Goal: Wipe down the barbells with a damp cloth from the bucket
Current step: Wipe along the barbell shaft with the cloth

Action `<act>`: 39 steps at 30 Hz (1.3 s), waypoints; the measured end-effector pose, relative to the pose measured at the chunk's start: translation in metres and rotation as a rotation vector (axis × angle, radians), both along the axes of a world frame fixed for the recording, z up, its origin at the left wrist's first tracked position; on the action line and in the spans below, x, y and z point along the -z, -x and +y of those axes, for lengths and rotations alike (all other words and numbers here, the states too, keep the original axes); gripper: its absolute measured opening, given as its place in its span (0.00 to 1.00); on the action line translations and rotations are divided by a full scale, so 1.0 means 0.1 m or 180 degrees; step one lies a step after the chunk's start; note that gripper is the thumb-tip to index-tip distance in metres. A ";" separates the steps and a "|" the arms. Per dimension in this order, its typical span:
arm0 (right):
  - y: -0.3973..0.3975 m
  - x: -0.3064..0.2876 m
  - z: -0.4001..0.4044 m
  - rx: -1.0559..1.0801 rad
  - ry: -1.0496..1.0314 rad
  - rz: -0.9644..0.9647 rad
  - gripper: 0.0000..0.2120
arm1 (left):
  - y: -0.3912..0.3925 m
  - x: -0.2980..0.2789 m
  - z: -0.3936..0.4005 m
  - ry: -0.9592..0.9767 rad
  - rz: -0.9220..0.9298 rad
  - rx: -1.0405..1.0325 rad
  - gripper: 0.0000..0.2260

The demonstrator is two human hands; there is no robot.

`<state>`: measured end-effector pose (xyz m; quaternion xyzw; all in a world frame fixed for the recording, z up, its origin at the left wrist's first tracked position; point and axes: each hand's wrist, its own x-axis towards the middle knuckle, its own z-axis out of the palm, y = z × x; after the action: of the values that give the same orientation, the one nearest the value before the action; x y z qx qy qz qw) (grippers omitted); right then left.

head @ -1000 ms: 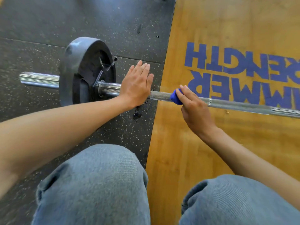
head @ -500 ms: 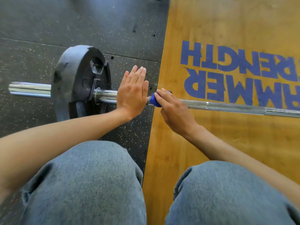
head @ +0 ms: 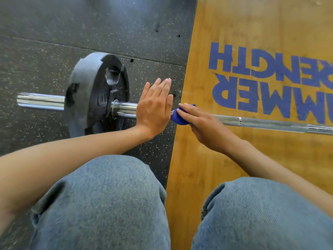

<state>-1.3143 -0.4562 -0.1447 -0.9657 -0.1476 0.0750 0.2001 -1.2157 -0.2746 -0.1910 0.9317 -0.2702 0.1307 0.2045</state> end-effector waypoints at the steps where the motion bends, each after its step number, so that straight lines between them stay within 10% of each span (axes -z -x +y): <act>1: 0.06 -0.02 -0.13 0.0159 -0.0093 0.0004 0.28 | -0.02 0.00 -0.01 -0.0003 0.0028 -0.0024 0.23; 18: -0.31 -0.12 -0.43 0.0294 -0.0117 0.0372 0.16 | -0.15 0.01 -0.09 0.0044 0.0128 -0.0127 0.24; 39: -0.01 0.22 -0.02 -0.0300 0.0010 -0.0560 0.27 | 0.04 -0.03 0.04 0.0020 0.0393 -0.0099 0.23</act>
<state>-1.3129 -0.4577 -0.1663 -0.9608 -0.2097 -0.0006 0.1812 -1.2194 -0.2707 -0.1882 0.9415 -0.2421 0.0769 0.2216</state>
